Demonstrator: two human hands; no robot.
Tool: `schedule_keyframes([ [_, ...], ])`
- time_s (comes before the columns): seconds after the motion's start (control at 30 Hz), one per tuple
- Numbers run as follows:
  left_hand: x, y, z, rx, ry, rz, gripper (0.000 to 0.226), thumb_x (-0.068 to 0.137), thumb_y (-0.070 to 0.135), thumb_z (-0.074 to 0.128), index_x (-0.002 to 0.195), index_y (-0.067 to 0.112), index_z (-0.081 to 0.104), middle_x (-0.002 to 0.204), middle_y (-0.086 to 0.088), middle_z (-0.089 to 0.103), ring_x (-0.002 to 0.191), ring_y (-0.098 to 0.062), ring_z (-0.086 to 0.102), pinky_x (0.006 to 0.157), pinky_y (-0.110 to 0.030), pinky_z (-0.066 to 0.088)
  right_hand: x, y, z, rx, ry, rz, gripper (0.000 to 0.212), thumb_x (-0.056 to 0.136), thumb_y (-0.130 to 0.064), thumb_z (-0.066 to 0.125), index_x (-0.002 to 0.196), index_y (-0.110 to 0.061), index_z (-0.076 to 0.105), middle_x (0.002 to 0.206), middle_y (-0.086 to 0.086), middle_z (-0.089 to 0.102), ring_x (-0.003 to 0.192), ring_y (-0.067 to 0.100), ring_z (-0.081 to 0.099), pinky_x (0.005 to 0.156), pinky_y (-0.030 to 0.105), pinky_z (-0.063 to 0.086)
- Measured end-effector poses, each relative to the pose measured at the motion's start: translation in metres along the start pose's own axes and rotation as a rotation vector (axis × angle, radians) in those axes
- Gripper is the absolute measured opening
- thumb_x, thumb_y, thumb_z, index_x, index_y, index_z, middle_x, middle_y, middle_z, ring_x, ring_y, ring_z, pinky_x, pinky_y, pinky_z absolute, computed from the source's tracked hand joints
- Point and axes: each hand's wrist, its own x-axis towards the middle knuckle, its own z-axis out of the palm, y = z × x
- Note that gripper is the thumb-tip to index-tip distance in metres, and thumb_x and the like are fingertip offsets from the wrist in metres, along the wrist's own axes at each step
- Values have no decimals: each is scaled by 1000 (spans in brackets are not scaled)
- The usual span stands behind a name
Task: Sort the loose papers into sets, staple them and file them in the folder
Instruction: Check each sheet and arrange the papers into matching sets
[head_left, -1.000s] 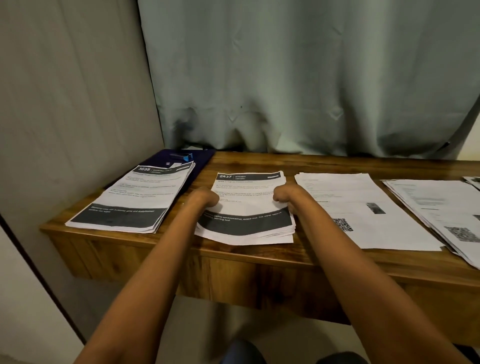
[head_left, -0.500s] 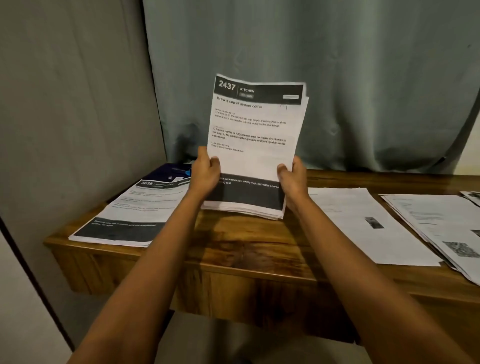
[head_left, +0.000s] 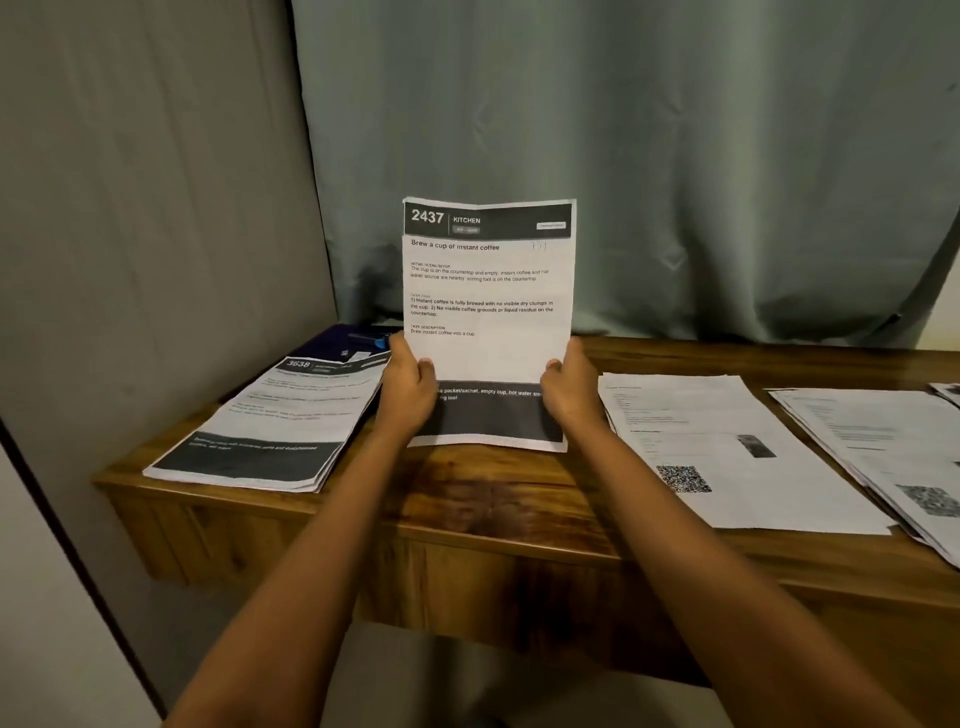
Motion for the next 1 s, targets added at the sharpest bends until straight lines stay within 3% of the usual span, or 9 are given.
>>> schedule_keyframes([
  [0.2, 11, 5, -8, 270, -159, -178, 36, 94, 2, 49, 127, -1, 38, 133, -20, 51, 120, -35, 50, 95, -40, 43, -7, -1, 4, -238, -58, 133, 43, 92, -1, 54, 131, 5, 37, 129, 18, 54, 113, 34, 57, 76, 32, 44],
  [0.33, -4, -10, -6, 547, -269, -225, 35, 93, 7, 51, 125, -3, 42, 128, -24, 52, 116, -38, 52, 92, -41, 44, -9, 15, 24, -374, -186, 168, 44, 90, -4, 58, 131, 7, 45, 131, 20, 53, 115, 33, 56, 86, 31, 48],
  [0.47, -11, -21, -1, 666, -299, -190, 32, 93, 6, 49, 122, -7, 47, 126, -25, 54, 113, -39, 55, 92, -41, 45, -12, 25, 35, -466, -265, 218, 47, 92, -7, 56, 135, 5, 44, 134, 23, 44, 112, 32, 55, 77, 27, 46],
  [0.6, -12, -27, -3, 739, -304, -136, 32, 94, 12, 50, 119, -8, 50, 123, -25, 54, 112, -38, 54, 92, -41, 45, -12, 28, 31, -473, -286, 216, 46, 92, -11, 53, 135, 2, 45, 139, 23, 37, 120, 36, 48, 92, 36, 46],
  [0.7, -16, -29, -9, 718, -297, -57, 40, 99, 26, 46, 127, -3, 48, 132, -22, 48, 119, -35, 47, 99, -42, 40, -21, 32, 12, -437, -265, 99, 52, 95, -34, 52, 135, -3, 44, 140, 17, 44, 127, 35, 42, 100, 41, 40],
  [0.77, -27, -28, -15, 627, -350, 42, 55, 99, 43, 39, 139, 6, 42, 146, -17, 39, 133, -32, 36, 110, -42, 30, -35, 33, -5, -399, -286, -32, 62, 92, -46, 54, 139, -8, 40, 143, 12, 43, 131, 33, 38, 105, 42, 35],
  [0.87, -51, -19, -23, 638, -595, 181, 94, 74, 85, 20, 151, 31, 20, 159, 2, 13, 147, -18, 9, 118, -49, -1, -63, 30, -27, -395, -410, -168, 77, 80, -53, 67, 143, -19, 36, 147, 7, 39, 135, 30, 30, 107, 36, 28],
  [1.0, -63, -24, -21, 713, -695, 192, 118, 50, 100, 7, 150, 39, 15, 160, 4, 11, 148, -17, 7, 117, -53, -5, -77, 34, -29, -419, -496, -126, 103, 68, -54, 78, 148, -19, 24, 153, 7, 25, 141, 29, 18, 111, 38, 25],
])
